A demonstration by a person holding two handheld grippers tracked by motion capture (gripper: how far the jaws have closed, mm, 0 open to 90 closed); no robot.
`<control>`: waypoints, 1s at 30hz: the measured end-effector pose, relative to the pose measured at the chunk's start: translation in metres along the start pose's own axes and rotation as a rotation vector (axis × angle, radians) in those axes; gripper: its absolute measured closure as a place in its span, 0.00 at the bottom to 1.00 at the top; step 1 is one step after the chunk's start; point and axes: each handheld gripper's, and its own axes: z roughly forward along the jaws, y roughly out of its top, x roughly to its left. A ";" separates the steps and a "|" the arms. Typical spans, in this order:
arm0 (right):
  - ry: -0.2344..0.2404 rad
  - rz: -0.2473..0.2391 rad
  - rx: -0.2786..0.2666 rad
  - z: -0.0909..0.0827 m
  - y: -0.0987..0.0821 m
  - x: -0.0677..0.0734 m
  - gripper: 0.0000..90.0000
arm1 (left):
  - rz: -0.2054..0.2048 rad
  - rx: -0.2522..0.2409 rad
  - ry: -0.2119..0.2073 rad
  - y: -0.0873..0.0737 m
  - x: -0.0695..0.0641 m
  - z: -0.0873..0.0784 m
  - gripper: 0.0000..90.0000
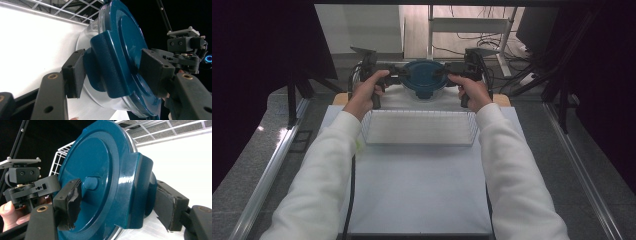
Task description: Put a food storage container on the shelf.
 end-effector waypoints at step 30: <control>-0.100 -0.553 -0.163 -0.087 -0.101 0.014 0.16 | 0.466 -0.079 0.187 -0.122 -0.040 -0.066 0.24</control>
